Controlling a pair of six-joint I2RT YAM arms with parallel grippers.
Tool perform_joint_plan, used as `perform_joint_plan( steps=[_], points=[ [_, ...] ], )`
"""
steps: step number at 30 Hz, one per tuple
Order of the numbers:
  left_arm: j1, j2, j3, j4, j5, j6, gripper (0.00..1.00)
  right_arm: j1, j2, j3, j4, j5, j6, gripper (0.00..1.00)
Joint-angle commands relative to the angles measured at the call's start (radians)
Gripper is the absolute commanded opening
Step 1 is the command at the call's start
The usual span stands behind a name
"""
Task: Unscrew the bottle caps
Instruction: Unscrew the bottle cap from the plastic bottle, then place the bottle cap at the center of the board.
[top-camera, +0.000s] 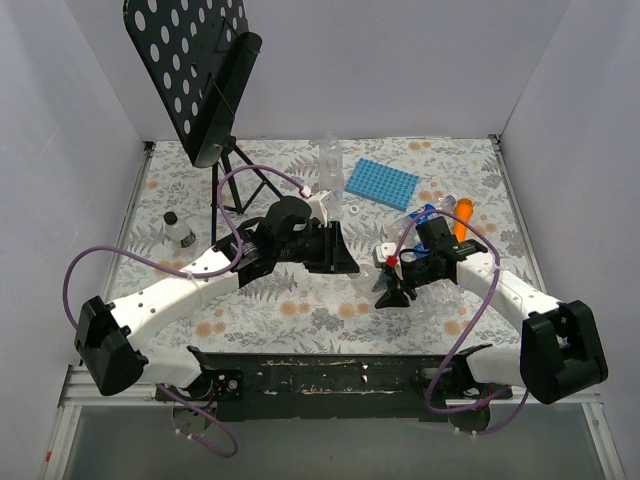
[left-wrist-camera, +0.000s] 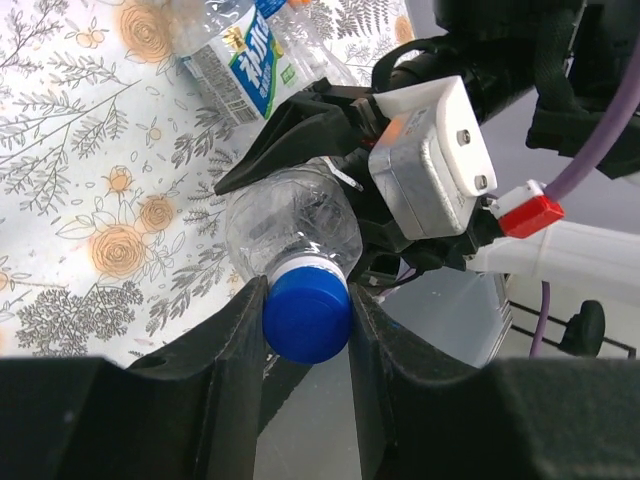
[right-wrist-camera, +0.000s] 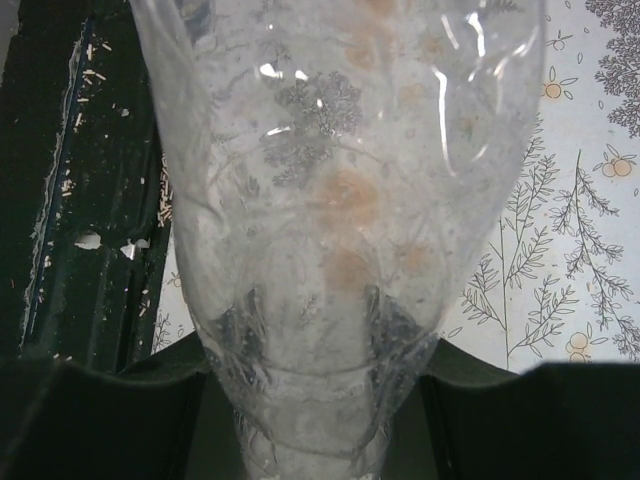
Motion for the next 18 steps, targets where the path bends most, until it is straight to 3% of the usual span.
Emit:
perform_joint_plan(
  steps=[1,7,18],
  points=[
    [0.003,-0.02,0.069,-0.016,-0.113,-0.086,0.0,0.009,0.002,0.001,-0.01,0.055,-0.031,0.06],
    [0.004,-0.095,0.044,-0.042,-0.246,-0.026,0.0,0.009,0.011,0.006,-0.014,0.048,-0.033,0.06],
    [0.004,-0.2,-0.058,-0.028,-0.263,0.049,0.0,0.009,0.011,0.007,-0.016,0.045,-0.031,0.06]
  ],
)
